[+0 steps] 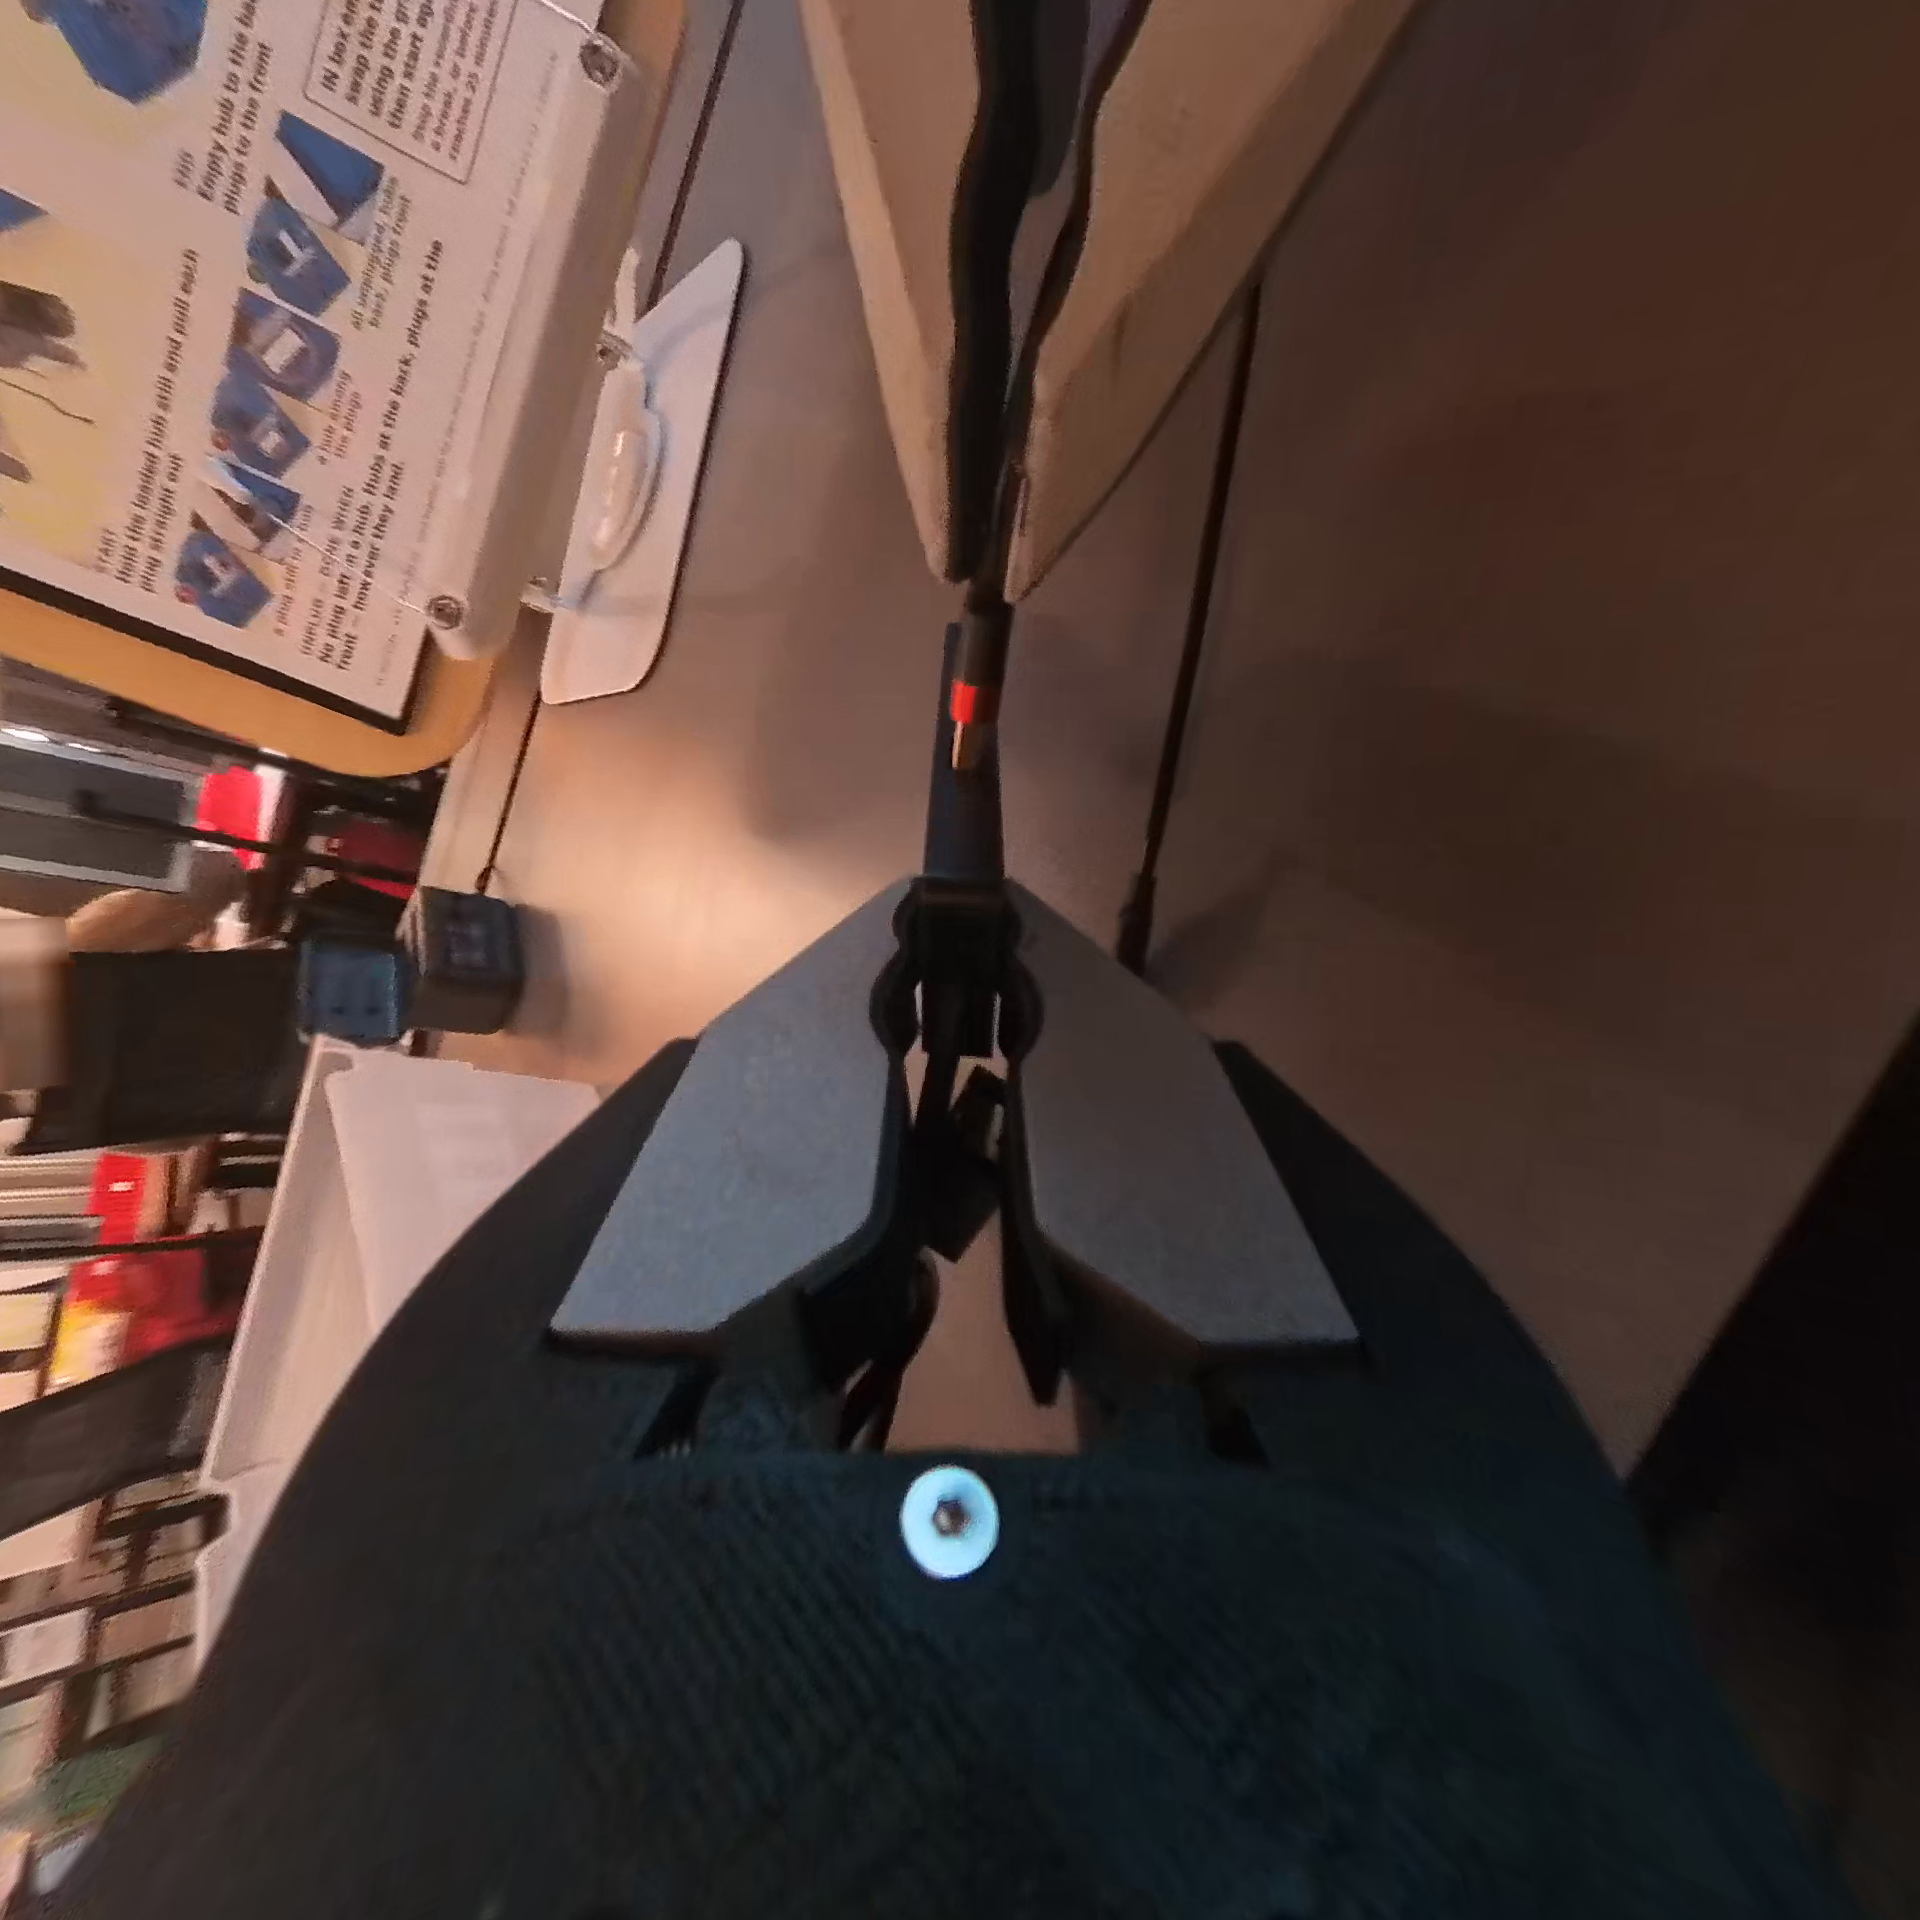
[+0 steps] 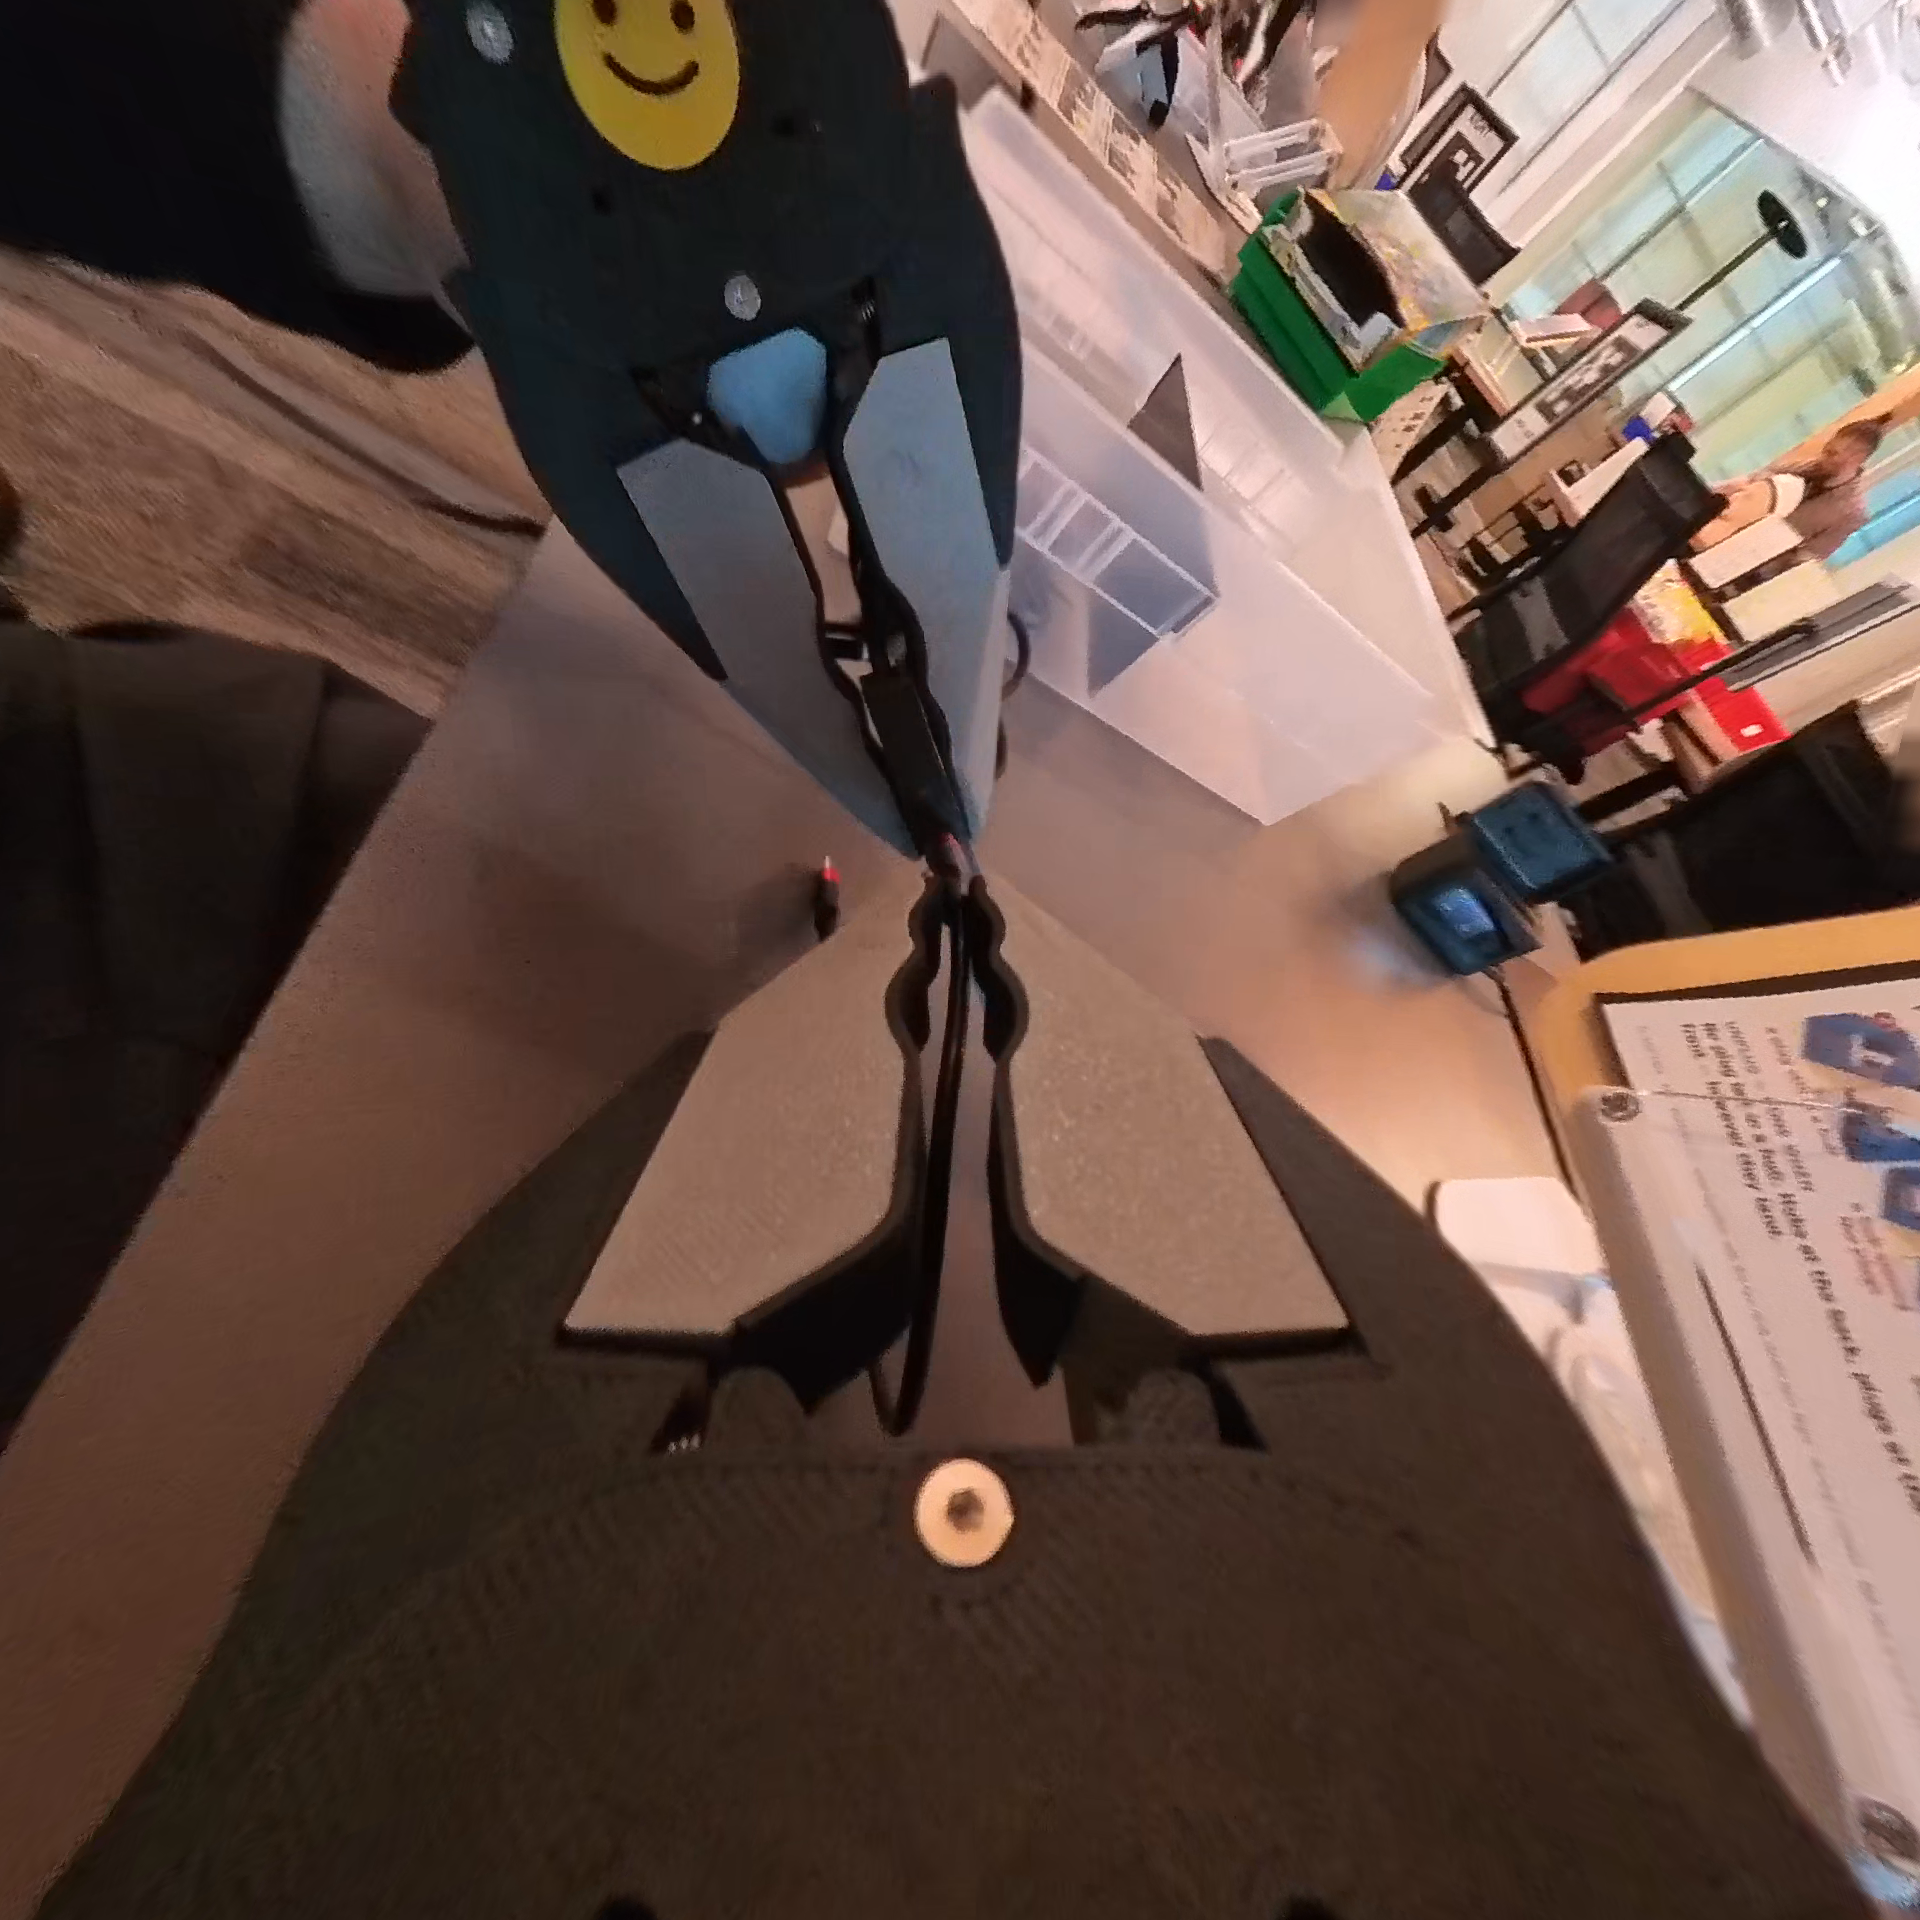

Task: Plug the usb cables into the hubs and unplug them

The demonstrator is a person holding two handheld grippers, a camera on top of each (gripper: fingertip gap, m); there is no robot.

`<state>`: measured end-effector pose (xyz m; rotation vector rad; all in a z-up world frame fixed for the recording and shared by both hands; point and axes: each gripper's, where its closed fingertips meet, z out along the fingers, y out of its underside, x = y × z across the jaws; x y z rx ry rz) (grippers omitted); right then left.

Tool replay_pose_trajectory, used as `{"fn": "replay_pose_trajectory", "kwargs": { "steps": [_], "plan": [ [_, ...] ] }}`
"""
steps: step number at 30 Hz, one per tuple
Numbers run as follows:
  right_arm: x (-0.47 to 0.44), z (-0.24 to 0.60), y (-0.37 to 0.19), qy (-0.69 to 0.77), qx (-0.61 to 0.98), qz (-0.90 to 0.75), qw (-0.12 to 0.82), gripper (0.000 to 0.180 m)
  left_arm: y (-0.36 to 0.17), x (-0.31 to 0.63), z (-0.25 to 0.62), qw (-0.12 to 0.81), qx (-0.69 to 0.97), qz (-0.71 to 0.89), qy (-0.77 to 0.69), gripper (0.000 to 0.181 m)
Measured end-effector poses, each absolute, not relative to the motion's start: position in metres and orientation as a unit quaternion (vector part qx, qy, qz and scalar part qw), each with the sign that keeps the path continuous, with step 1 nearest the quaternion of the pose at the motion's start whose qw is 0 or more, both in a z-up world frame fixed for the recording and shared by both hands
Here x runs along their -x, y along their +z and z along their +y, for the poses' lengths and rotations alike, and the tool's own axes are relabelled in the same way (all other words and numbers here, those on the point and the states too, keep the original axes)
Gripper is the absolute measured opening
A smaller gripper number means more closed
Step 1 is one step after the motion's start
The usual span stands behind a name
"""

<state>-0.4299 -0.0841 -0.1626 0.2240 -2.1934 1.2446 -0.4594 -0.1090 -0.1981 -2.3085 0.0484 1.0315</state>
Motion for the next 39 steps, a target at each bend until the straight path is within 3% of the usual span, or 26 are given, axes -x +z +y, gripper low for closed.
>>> {"fn": "replay_pose_trajectory", "kwargs": {
  "steps": [6, 7, 10, 19, 22, 27, 39],
  "plan": [
    [0.434, -0.086, -0.171, 0.433, -0.104, -0.829, 0.339, 0.000, -0.205, 0.460, -0.105, 0.284, 0.860, 0.030, 0.422, 0.008],
    [0.427, -0.093, -0.172, 0.443, -0.117, -0.824, 0.334, 0.000, -0.199, 0.448, -0.084, 0.341, 0.854, 0.054, 0.389, 0.008],
    [0.427, -0.101, -0.176, 0.420, -0.121, -0.829, 0.350, 0.000, -0.215, 0.448, -0.075, 0.289, 0.871, 0.058, 0.393, 0.009],
    [0.438, -0.076, -0.140, 0.523, -0.036, -0.805, 0.278, 0.000, -0.201, 0.457, -0.086, 0.314, 0.865, 0.031, 0.389, 0.008],
    [0.435, -0.076, -0.137, 0.526, -0.040, -0.803, 0.276, 0.015, -0.205, 0.461, -0.090, 0.304, 0.867, 0.028, 0.394, 0.008],
    [0.427, -0.074, -0.155, 0.491, -0.069, -0.829, 0.260, 0.019, -0.206, 0.463, -0.094, 0.307, 0.871, 0.019, 0.384, 0.008],
    [0.433, -0.075, -0.175, 0.427, -0.090, -0.847, 0.305, 0.003, -0.210, 0.461, -0.097, 0.296, 0.876, 0.022, 0.380, 0.008]
  ]
}}
